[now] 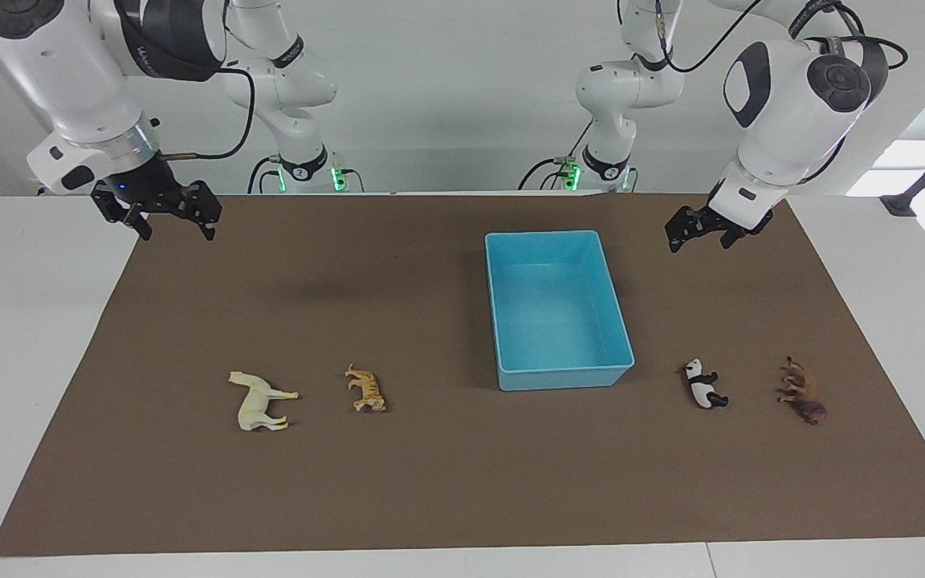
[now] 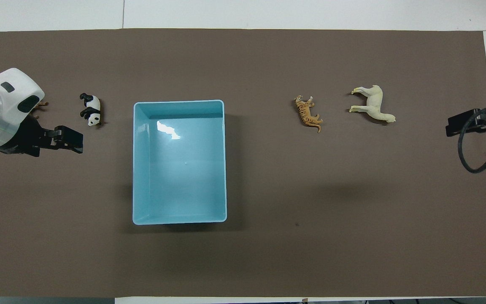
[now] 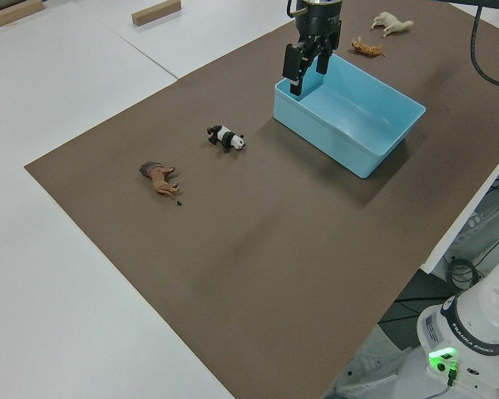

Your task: Put all toys into storage box

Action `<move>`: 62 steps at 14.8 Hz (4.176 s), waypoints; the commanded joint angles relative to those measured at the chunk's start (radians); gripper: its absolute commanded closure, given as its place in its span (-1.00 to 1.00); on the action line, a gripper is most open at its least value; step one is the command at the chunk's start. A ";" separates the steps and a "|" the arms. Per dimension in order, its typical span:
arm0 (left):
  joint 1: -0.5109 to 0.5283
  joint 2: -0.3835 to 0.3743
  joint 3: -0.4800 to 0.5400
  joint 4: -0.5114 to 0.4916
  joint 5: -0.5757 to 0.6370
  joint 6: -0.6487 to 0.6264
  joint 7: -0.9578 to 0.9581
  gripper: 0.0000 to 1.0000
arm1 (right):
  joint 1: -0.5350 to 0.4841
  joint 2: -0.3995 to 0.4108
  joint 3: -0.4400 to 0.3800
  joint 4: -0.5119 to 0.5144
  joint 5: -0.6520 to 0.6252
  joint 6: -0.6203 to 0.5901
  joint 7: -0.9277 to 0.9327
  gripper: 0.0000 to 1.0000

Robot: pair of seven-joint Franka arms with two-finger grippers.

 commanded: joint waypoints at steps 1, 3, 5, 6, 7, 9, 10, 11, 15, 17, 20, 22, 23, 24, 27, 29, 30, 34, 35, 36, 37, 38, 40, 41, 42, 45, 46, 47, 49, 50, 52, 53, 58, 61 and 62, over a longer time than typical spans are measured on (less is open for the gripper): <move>0.004 0.012 -0.006 0.026 0.016 -0.022 0.011 -1.00 | -0.001 0.005 0.004 0.013 0.000 -0.009 0.020 -1.00; 0.004 0.012 -0.006 0.024 0.016 -0.021 0.011 -1.00 | -0.007 0.004 0.006 0.013 0.003 -0.012 0.020 -1.00; 0.004 0.012 -0.006 0.023 0.016 -0.019 0.011 -1.00 | -0.010 -0.002 0.004 0.011 0.007 -0.015 0.020 -1.00; 0.004 0.011 -0.006 0.017 0.016 -0.015 0.014 -1.00 | -0.014 -0.004 0.004 0.010 0.007 -0.016 0.017 -1.00; 0.006 0.004 -0.006 0.011 0.016 -0.009 0.013 -1.00 | -0.011 -0.006 0.003 0.007 0.007 -0.012 0.022 -1.00; 0.006 -0.005 -0.008 -0.012 0.016 0.022 0.004 -1.00 | -0.009 -0.007 0.004 0.001 0.007 -0.007 0.019 -1.00; 0.006 -0.011 -0.008 -0.034 0.016 0.060 -0.001 -1.00 | -0.007 -0.007 0.004 -0.006 0.007 -0.002 0.019 -1.00; 0.009 -0.019 -0.008 -0.052 0.016 0.086 -0.003 -1.00 | -0.007 -0.001 0.004 -0.006 0.007 0.004 0.019 -1.00; 0.047 -0.011 -0.006 -0.132 0.016 0.317 0.005 -1.00 | -0.006 0.083 0.004 -0.044 0.007 0.140 0.020 -1.00; 0.044 0.076 -0.006 -0.129 0.016 0.419 0.008 -1.00 | 0.002 0.157 0.004 -0.042 0.007 0.238 0.028 -1.00; 0.048 0.214 -0.006 -0.143 0.018 0.615 0.013 -1.00 | 0.005 0.253 0.006 -0.042 0.009 0.367 0.046 -1.00; 0.049 0.279 -0.006 -0.163 0.024 0.720 0.017 -1.00 | 0.026 0.301 0.006 -0.049 0.009 0.434 0.065 -1.00; 0.044 0.328 -0.005 -0.151 0.039 0.763 0.023 -1.00 | 0.025 0.327 0.006 -0.049 0.009 0.467 0.063 -1.00; 0.051 0.363 -0.005 -0.135 0.063 0.795 0.025 -1.00 | 0.026 0.353 0.006 -0.049 0.009 0.496 0.065 -1.00; 0.078 0.388 -0.005 -0.118 0.097 0.809 0.025 -1.00 | 0.028 0.424 0.006 -0.047 0.009 0.602 0.065 -1.00; 0.079 0.394 -0.005 -0.118 0.100 0.815 0.024 -1.00 | 0.029 0.447 0.007 -0.044 0.010 0.625 0.068 -1.00; 0.081 0.403 -0.005 -0.121 0.100 0.829 0.022 -1.00 | 0.028 0.456 0.009 -0.042 0.010 0.631 0.074 -1.00; 0.085 0.411 -0.005 -0.132 0.100 0.835 0.011 -1.00 | 0.035 0.482 0.012 -0.050 0.009 0.633 0.073 -1.00; 0.082 0.411 -0.005 -0.138 0.100 0.837 0.011 -1.00 | 0.040 0.491 0.012 -0.050 0.009 0.636 0.071 -1.00; 0.084 0.411 -0.005 -0.138 0.100 0.837 0.011 -1.00 | 0.042 0.496 0.012 -0.050 0.009 0.652 0.071 -1.00; 0.084 0.411 -0.003 -0.138 0.100 0.827 0.010 -0.49 | 0.043 0.505 0.012 -0.052 0.009 0.665 0.071 -1.00; 0.082 0.411 -0.003 -0.137 0.100 0.823 0.007 0.03 | 0.045 0.508 0.012 -0.053 0.009 0.671 0.070 -1.00; 0.081 0.411 0.000 -0.120 0.099 0.777 -0.015 0.86 | 0.052 0.510 0.012 -0.053 0.007 0.674 0.066 -1.00; 0.078 0.411 0.000 -0.102 0.099 0.757 -0.016 0.94 | 0.052 0.511 0.012 -0.053 0.006 0.674 0.063 -1.00; 0.078 0.412 -0.002 -0.079 0.099 0.723 -0.025 1.00 | 0.054 0.517 0.012 -0.053 0.006 0.679 0.063 -1.00; 0.052 0.414 -0.005 0.018 0.094 0.595 -0.105 1.00 | 0.052 0.528 0.012 -0.053 0.006 0.702 0.043 -0.97; 0.027 0.406 -0.005 0.071 0.090 0.508 -0.139 1.00 | 0.052 0.528 0.012 -0.055 0.006 0.702 0.042 -0.97; 0.004 0.391 -0.009 0.116 0.090 0.411 -0.169 1.00 | 0.052 0.528 0.012 -0.059 0.006 0.703 0.039 -0.93; -0.069 0.312 -0.013 0.136 0.046 0.279 -0.292 0.99 | 0.045 0.527 0.012 -0.067 0.006 0.706 0.008 -0.54; -0.120 0.272 -0.013 0.124 0.016 0.254 -0.385 0.98 | 0.039 0.525 0.012 -0.078 0.006 0.718 -0.013 -0.53; -0.242 0.245 -0.011 0.101 0.011 0.223 -0.537 0.95 | 0.032 0.518 0.012 -0.120 0.007 0.770 -0.019 -0.53; -0.287 0.233 -0.011 0.068 0.011 0.229 -0.588 0.91 | 0.032 0.518 0.012 -0.128 0.007 0.787 -0.021 -0.53; -0.335 0.162 -0.003 -0.036 0.014 0.243 -0.570 -1.00 | 0.028 0.528 0.012 -0.058 0.010 0.794 -0.016 -0.35; -0.274 0.147 0.001 -0.011 0.066 0.240 -0.550 -1.00 | 0.028 0.553 0.012 0.007 0.102 0.794 -0.015 -0.39; -0.227 0.153 0.000 -0.009 0.118 0.267 -0.482 -1.00 | 0.031 0.553 0.012 0.005 0.125 0.797 -0.013 -0.42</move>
